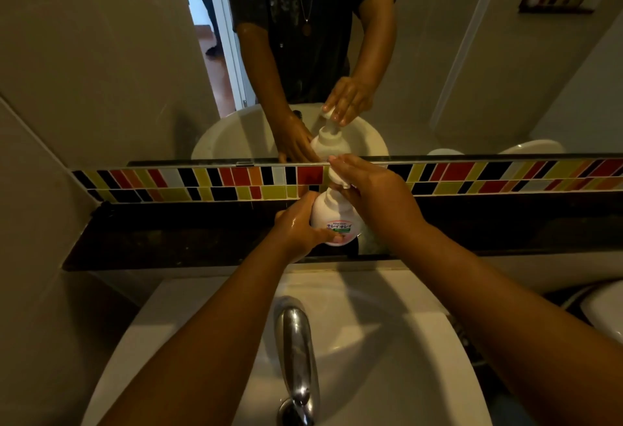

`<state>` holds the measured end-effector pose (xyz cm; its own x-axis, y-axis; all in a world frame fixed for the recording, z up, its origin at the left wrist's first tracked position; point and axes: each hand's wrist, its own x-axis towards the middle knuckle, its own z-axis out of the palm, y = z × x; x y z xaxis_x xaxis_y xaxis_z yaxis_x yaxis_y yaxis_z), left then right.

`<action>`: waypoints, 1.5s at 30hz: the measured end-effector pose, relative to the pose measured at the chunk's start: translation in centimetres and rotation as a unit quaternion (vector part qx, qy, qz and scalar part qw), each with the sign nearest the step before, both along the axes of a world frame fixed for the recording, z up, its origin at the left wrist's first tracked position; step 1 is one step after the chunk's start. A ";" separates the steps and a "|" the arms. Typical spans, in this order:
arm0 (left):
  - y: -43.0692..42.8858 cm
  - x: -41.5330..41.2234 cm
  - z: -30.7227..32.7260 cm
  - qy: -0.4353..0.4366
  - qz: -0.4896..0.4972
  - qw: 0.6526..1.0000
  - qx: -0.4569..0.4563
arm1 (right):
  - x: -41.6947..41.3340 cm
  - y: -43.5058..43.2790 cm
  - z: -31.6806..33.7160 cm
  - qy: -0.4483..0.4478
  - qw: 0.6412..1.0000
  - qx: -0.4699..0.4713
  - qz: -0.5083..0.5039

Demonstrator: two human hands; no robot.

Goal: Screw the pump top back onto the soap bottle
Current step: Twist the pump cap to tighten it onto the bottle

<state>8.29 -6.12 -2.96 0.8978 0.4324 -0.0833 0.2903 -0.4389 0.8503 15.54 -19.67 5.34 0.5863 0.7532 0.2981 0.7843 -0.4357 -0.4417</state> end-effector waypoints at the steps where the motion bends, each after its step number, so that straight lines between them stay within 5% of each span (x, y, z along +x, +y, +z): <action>1: -0.1 0.0 0.0 -0.002 0.000 1.000 -0.003 | -0.3 0.1 0.0 -0.020 1.000 -0.003 -0.007; 6: -0.2 -0.3 0.6 -0.010 -0.011 0.999 -0.032 | -1.0 0.5 -0.1 -0.046 0.998 0.027 -0.034; 12: 0.3 -1.1 1.3 -0.020 -0.043 0.995 -0.091 | -0.2 -1.2 -0.6 0.174 0.979 0.101 -0.036; 19: 1.6 -2.7 0.9 -0.052 -0.021 0.993 -0.106 | -0.6 -3.3 -3.9 0.378 0.915 0.125 -0.062; 45: 8.4 -4.1 0.5 -0.108 0.050 0.984 -0.133 | -0.8 5.6 -6.6 0.403 0.895 0.193 -0.008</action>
<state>4.15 2.23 -2.45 0.8615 0.5074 -0.0174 0.1210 -0.1719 0.9776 14.78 -14.11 -1.26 0.7380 0.6747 0.0106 0.1389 -0.1365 -0.9809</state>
